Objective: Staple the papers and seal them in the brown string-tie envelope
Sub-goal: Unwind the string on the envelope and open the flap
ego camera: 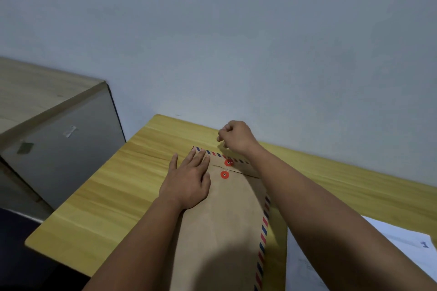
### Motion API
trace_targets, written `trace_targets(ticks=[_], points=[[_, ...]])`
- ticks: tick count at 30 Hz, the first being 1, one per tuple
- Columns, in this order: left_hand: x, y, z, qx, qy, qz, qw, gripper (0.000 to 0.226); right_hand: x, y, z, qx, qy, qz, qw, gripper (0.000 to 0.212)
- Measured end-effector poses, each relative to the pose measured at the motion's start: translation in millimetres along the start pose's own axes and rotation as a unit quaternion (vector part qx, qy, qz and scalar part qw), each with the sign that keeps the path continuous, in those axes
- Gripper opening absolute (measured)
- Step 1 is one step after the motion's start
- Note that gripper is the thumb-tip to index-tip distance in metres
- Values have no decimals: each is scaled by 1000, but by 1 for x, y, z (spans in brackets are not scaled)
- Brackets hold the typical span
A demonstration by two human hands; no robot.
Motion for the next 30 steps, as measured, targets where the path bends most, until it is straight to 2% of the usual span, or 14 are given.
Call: trace_targets(ticks=[2,3,4,5,7,9,12,15,19,21,25,30], points=[[1,1,1,2,-1,1,1000,64,-3,-5,2,-49,-79,-183,979,10],[1,1,1,2,-1,2,1000,64,0,-4,3,-57,-110,-242,962,8],[1,1,1,2,0,1,1000,63,4,-2,2,-55,-121,-255,958,7],[1,1,1,4,1,2,1000,62,12,2,0,-46,-104,-206,972,7],[1,0,1,10,5,5,1000,61,25,12,2,-25,-17,32,999,12],[1,0,0,16,11,10,1000,62,36,20,7,-65,28,194,978,25],[2,-1,-2,12,22,5,1000,67,41,32,13,-180,47,320,929,46],[2,-1,-2,13,22,2,1000,68,34,39,12,-204,75,329,919,30],[2,-1,-1,14,19,-1,1000,68,23,21,14,-126,110,257,952,27],[3,-1,0,10,16,-3,1000,70,22,7,18,-162,109,241,951,29],[3,0,-3,4,26,-3,1000,61,18,1,33,-295,98,274,910,24],[4,-1,-2,9,28,2,1000,68,17,6,34,-303,74,230,922,24]])
Point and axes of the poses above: each hand's wrist, its own z-axis away from the middle knuckle, its own y-axis out of the back of the hand, x = y × z, the point moved 1 cm from there along -z, towards the middle knuckle, and after that the axes turned 11 degrees about z, right-handed, at the moved point
